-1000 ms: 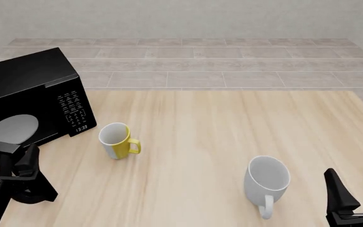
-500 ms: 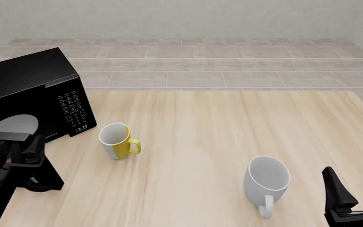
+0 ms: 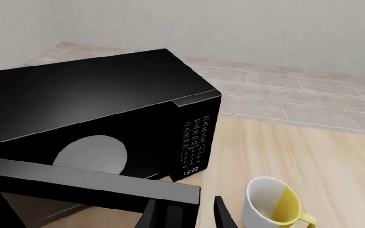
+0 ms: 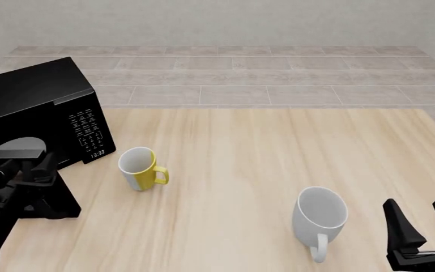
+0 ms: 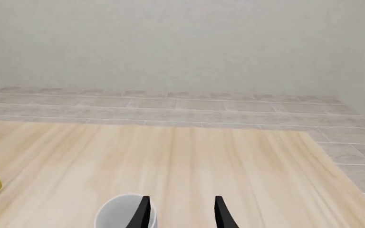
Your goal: Close the microwave.
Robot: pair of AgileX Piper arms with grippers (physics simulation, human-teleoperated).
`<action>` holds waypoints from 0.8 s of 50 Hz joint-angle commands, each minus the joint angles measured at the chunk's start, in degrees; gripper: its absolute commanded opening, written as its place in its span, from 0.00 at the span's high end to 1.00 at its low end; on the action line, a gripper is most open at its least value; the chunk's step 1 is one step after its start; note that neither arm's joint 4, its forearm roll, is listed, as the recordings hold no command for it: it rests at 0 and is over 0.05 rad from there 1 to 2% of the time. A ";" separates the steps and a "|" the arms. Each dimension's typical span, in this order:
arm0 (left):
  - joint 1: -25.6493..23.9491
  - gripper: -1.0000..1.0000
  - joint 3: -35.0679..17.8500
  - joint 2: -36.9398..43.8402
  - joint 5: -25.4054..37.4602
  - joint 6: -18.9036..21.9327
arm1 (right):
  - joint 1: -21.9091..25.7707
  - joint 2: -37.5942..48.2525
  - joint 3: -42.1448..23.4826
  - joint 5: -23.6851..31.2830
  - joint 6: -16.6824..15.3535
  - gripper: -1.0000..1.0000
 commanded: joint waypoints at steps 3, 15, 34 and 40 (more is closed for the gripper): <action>1.18 0.00 -7.34 3.85 2.44 2.89 | 0.80 -2.04 0.00 1.96 -0.03 0.00; 0.98 0.00 -10.90 6.67 3.97 3.14 | 1.11 -2.39 0.00 2.00 -0.26 0.00; 0.68 0.00 -15.28 11.57 4.32 4.73 | 0.73 -0.30 0.00 0.15 -0.50 0.00; 0.86 0.00 -16.57 13.76 4.18 4.90 | 0.84 -0.77 0.00 0.88 -0.15 0.00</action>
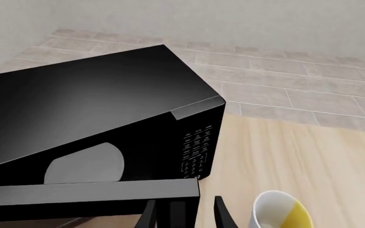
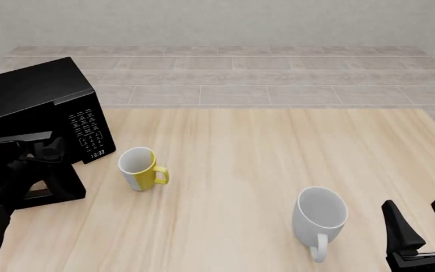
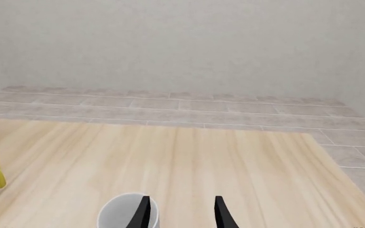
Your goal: Close the microwave.
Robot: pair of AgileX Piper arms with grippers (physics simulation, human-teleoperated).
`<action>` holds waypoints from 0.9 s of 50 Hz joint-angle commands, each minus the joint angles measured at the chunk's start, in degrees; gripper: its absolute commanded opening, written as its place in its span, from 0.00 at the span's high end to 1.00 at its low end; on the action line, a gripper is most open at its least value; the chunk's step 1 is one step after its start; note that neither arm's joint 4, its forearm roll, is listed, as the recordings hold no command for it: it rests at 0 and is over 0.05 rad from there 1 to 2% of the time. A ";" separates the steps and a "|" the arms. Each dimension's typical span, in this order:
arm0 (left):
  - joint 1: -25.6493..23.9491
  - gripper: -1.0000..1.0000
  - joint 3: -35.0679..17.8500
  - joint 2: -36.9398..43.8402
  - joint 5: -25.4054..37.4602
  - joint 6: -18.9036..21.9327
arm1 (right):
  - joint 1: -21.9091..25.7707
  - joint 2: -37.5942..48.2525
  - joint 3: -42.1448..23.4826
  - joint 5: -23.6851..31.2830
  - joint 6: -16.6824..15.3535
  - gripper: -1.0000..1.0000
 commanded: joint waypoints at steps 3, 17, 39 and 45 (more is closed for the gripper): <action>1.31 0.00 -7.41 4.84 -0.23 3.57 | 0.01 0.73 0.00 -0.39 0.05 0.00; 1.50 0.00 -11.06 7.02 1.36 4.12 | -0.02 -0.57 0.00 0.66 -0.07 0.00; 3.31 0.00 -16.36 13.26 1.44 4.72 | -0.08 -3.53 0.01 3.35 -0.07 0.00; 3.94 0.00 -18.42 15.08 1.77 5.41 | 0.09 -2.47 0.01 2.06 -0.24 0.00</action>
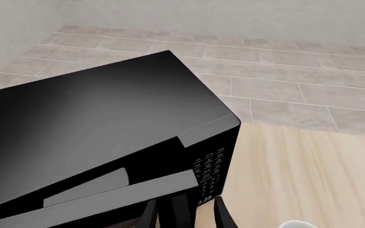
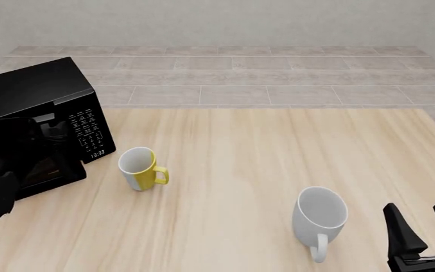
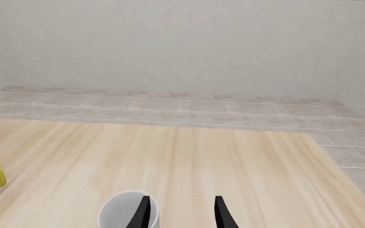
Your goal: Close the microwave.
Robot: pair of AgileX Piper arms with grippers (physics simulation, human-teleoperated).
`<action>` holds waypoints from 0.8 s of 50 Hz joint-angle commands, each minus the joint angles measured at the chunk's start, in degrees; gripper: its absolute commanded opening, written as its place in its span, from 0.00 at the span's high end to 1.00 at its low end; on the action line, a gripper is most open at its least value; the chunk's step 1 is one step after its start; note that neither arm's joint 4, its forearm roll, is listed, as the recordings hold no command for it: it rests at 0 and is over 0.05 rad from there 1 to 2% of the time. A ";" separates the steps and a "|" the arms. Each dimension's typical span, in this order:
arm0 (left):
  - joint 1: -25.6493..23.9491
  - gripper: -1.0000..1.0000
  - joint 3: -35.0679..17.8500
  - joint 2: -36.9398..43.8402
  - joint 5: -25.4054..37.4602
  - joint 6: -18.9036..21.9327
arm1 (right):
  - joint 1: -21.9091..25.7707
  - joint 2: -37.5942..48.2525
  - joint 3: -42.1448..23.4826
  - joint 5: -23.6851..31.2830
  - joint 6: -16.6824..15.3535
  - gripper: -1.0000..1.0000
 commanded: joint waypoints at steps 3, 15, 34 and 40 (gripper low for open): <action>2.85 0.00 -8.57 5.11 0.13 2.97 | 0.30 -0.72 0.00 0.21 -0.15 0.00; 5.33 0.00 -12.41 10.64 -0.04 2.79 | 0.50 -1.26 0.00 0.55 -0.22 0.00; 7.06 0.00 -15.79 13.29 1.82 1.14 | 1.13 2.56 0.00 -2.82 -0.50 0.00; 8.11 0.00 -16.19 13.85 2.28 1.66 | 1.33 2.15 0.00 -2.38 -0.61 0.00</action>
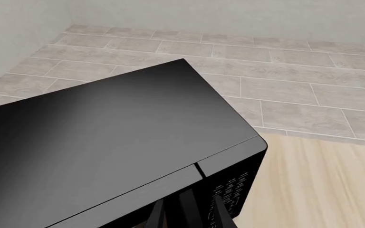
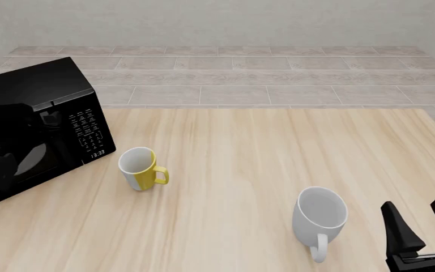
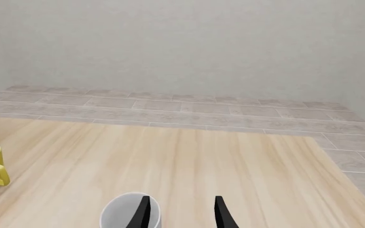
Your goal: Close the microwave.
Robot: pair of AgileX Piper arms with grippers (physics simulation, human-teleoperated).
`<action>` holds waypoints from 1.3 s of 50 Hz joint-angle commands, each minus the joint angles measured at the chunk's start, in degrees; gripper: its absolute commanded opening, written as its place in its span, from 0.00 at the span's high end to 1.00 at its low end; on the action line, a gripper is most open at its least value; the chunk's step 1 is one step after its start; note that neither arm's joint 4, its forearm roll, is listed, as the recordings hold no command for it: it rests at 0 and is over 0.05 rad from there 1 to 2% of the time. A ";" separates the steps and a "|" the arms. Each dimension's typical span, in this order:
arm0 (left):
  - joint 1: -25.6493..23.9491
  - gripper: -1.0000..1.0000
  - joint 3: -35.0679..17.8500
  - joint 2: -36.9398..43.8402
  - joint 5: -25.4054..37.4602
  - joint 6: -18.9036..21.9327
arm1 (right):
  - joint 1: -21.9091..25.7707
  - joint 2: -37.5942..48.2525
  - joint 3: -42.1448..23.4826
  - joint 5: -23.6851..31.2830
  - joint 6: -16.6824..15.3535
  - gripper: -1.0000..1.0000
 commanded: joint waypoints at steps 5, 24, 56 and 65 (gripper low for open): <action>3.62 0.00 -6.58 6.46 -0.14 4.07 | 0.35 0.26 0.00 0.02 -0.16 0.00; -4.55 0.00 15.20 -24.56 0.88 3.82 | 0.32 4.46 0.00 -4.16 -0.19 0.00; -9.04 0.00 25.66 -74.71 32.09 5.45 | 1.24 9.40 0.00 -9.03 -0.29 0.00; -9.25 0.00 27.45 -85.32 39.87 6.72 | 1.84 13.54 0.00 -12.88 -0.26 0.00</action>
